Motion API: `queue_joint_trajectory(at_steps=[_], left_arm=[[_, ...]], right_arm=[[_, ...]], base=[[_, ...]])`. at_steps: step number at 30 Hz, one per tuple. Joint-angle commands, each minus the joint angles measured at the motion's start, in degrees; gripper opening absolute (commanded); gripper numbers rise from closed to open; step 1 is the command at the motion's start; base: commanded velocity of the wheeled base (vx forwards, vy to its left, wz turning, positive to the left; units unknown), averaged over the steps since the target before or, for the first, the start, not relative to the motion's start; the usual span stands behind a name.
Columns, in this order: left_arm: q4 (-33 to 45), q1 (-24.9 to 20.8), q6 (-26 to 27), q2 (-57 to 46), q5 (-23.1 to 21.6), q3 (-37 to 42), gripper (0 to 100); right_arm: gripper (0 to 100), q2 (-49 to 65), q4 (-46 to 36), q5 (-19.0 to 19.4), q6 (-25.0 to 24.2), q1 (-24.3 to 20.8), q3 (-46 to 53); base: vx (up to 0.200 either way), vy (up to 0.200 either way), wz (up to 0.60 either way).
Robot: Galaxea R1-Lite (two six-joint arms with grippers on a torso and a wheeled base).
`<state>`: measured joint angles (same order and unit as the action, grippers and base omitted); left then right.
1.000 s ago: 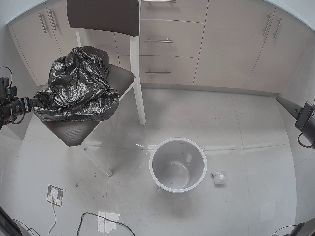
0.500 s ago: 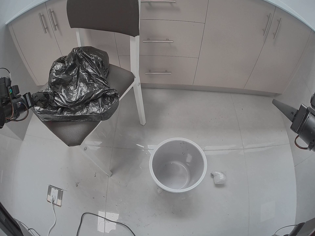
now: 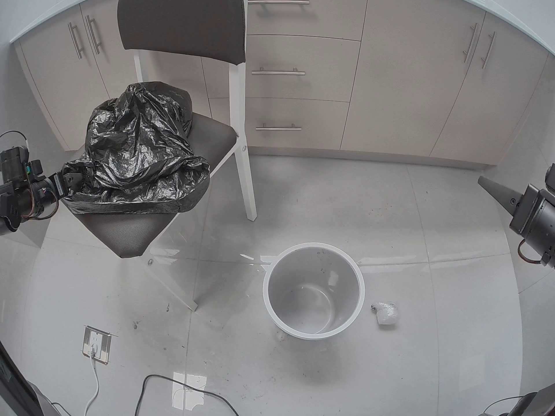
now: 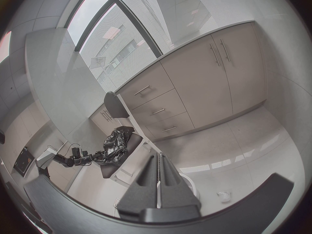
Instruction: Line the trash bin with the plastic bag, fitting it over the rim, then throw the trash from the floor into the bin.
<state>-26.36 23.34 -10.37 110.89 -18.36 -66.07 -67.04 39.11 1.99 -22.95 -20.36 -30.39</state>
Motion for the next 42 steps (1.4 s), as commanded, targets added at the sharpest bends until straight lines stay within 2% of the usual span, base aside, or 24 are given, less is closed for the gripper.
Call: queue_joint_trajectory(at_steps=[1, 9, 10, 24, 27, 32, 34, 37, 38, 39, 40, 42], left_arm=[[-0.3, -0.3, 0.0, 1.3, 0.0, -0.2, 100], [-2.2, -1.8, 0.0, 2.7, 0.0, 0.0, 100], [-2.4, -2.1, 0.0, 2.7, -0.1, 0.2, 0], [-4.2, -3.4, -0.5, 1.8, -0.4, 1.3, 0], [-4.8, -4.6, -5.5, -4.2, -2.8, 4.7, 0], [-4.8, -7.2, -6.4, -12.4, -9.3, 11.1, 0], [-4.7, -9.2, -6.4, -15.6, -12.4, 14.1, 0], [-4.7, -13.1, -6.5, -19.5, -16.2, 18.2, 0], [-4.7, -15.5, -6.5, -21.2, -17.9, 20.2, 0], [-4.7, -15.8, -6.5, -21.4, -18.0, 20.3, 0], [-4.7, -19.1, -6.5, -23.1, -19.4, 22.2, 0], [-4.7, -22.9, -6.6, -24.2, -20.1, 23.7, 0]], right_arm=[[0, 0.1, 0.0, 0.0, 0.0, 0.0, 0.0], [0, 0.1, 0.0, 0.0, 0.0, 0.0, 0.2], [0, 0.1, 0.0, 0.1, 0.0, 0.0, 0.3], [0, 0.1, 0.1, 0.1, 0.0, -0.1, 0.2], [0, 0.1, 0.1, 0.1, -0.1, -1.0, 0.3], [0, 0.1, 0.1, 0.6, -0.1, -3.4, 1.7], [0, 0.2, 0.1, 3.3, -0.1, -4.4, 2.6], [0, 0.2, 0.0, 9.6, 0.1, -5.0, 4.5], [0, 0.0, 0.1, 13.2, 0.2, -5.0, 5.4], [0, 0.0, 0.0, 13.5, 0.3, -5.0, 5.5], [0, -0.6, 0.1, 16.4, 0.3, -5.0, 6.3], [0, -1.4, 0.1, 17.9, 0.8, -5.0, 6.7]], base=[[0.0, 0.0, 0.0], [0.0, 0.0, 0.0], [0.0, 0.0, 0.0], [0.0, 0.0, 0.0], [0.0, 0.0, 0.0], [0.0, 0.0, 0.0], [0.0, 0.0, 0.0], [0.0, 0.0, 0.0], [0.0, 0.0, 0.0], [0.0, 0.0, 0.0], [0.0, 0.0, 0.0], [0.0, 0.0, 0.0]])
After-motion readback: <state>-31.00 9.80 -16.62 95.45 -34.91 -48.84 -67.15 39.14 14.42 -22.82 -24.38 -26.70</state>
